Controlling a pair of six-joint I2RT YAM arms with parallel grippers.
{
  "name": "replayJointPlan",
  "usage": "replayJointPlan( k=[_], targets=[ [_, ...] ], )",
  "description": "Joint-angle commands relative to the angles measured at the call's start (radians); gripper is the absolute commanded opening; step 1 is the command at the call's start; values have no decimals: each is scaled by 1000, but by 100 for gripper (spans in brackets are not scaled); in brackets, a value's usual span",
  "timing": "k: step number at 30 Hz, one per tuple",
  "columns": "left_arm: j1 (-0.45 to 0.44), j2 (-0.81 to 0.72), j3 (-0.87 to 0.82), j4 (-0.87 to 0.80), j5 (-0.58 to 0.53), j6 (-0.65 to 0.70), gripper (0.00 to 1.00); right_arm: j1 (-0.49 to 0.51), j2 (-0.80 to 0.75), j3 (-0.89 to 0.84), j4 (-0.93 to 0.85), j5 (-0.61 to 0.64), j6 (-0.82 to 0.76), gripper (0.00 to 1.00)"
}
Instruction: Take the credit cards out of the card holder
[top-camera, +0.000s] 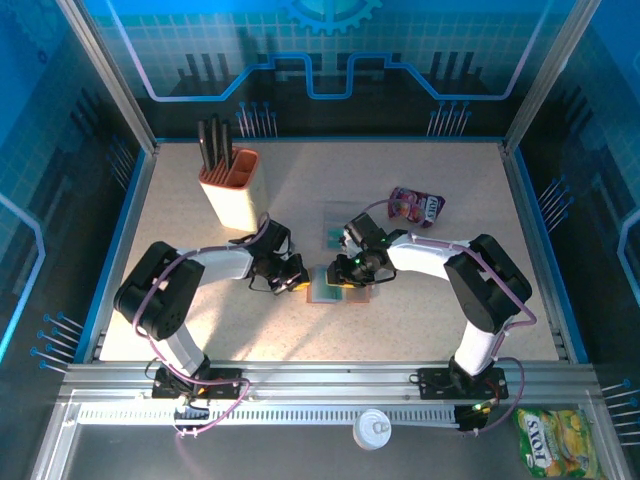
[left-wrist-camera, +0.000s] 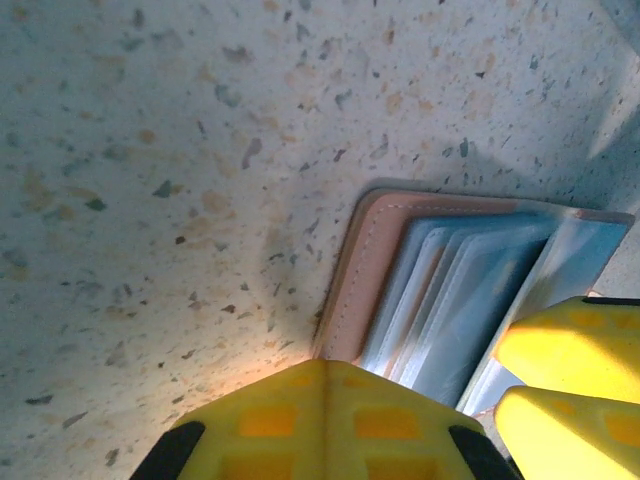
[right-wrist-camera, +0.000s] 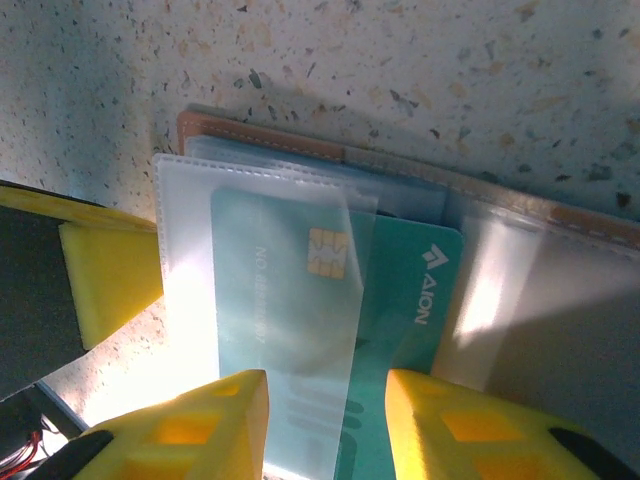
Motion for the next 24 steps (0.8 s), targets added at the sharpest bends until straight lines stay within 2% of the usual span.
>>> replayJointPlan(
  k=[1,7,12,24],
  targets=[
    [12,-24,-9,-47,-16,39,0,1,-17,7,7,-12,21,38],
    [12,-36,-12,11,46,27,0,0,-28,10,-6,-5,15,38],
    [2,-29,11,-10,63,33,0,-2,-25,11,-5,-6,18,38],
    [16,19,40,-182,-34,126,0,-8,-38,7,-15,7,18,39]
  ],
)
